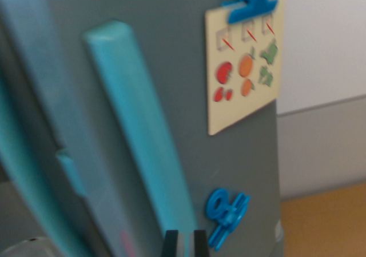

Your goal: Close fridge door

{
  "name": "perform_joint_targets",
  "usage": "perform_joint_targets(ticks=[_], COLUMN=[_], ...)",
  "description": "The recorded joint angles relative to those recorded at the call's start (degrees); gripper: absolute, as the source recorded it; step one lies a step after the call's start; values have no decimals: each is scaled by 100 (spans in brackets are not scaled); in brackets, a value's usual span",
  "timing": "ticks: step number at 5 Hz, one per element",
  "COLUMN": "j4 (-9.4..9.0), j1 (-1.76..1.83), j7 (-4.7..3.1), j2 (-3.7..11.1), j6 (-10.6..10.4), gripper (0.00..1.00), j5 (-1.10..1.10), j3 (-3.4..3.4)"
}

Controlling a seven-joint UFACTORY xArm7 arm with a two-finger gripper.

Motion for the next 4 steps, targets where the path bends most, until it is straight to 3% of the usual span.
perform_joint_targets(ticks=[1, 2, 3, 4], j4=[0, 300, 300, 561], j1=[0, 0, 0, 0], j7=[0, 0, 0, 0], j2=[0, 535, 535, 986], j6=[0, 0, 0, -2], gripper=[100, 100, 100, 100], j5=[0, 0, 0, 0], j3=[0, -27, -27, -27])
